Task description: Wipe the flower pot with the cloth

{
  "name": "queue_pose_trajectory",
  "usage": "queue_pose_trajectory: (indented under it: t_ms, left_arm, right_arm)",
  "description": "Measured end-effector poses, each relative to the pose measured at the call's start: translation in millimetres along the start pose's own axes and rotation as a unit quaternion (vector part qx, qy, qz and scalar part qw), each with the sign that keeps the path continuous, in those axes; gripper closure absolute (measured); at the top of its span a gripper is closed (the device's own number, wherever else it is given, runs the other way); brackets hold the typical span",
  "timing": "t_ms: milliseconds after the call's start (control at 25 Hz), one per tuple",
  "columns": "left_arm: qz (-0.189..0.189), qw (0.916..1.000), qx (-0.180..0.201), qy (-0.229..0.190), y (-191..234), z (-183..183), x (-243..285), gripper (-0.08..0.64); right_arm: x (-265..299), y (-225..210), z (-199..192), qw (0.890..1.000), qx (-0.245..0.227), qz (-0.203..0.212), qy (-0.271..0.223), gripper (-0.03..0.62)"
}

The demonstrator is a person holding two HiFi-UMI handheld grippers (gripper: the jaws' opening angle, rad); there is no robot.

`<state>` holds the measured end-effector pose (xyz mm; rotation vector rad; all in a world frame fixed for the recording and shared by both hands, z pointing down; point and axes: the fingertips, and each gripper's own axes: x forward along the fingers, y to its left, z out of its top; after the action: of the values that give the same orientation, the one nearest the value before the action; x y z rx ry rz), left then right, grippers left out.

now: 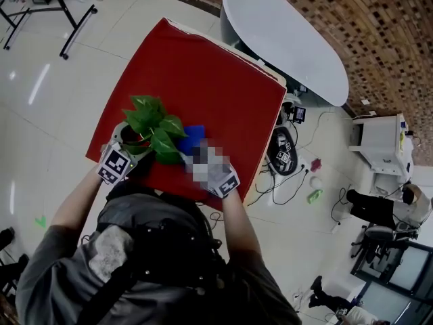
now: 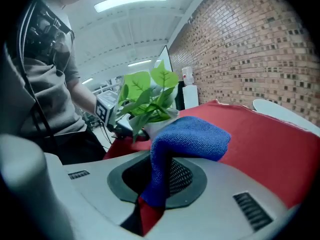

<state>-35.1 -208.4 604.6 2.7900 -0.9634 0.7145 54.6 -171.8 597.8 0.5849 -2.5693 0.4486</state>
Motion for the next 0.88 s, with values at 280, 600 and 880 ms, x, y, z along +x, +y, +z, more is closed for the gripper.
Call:
queue_pose_trajectory:
  t_ms: [280, 600, 880]
  left_arm:
    - [-0.04, 0.9989, 0.02, 0.009, 4, -6, -2, 0.168]
    - [-0.162, 0.9853, 0.049, 0.025, 6, -10, -6, 0.17]
    - [-0.161, 0.9842, 0.055, 0.049, 12, -25, 3, 0.137]
  right_arm:
    - [33, -59, 23, 0.999, -0.043, 0.0, 0.022, 0.514]
    - [72, -43, 25, 0.995, -0.064, 0.062, 0.043, 0.514]
    - [69, -41, 26, 0.996, -0.057, 0.058, 0.032, 0.514]
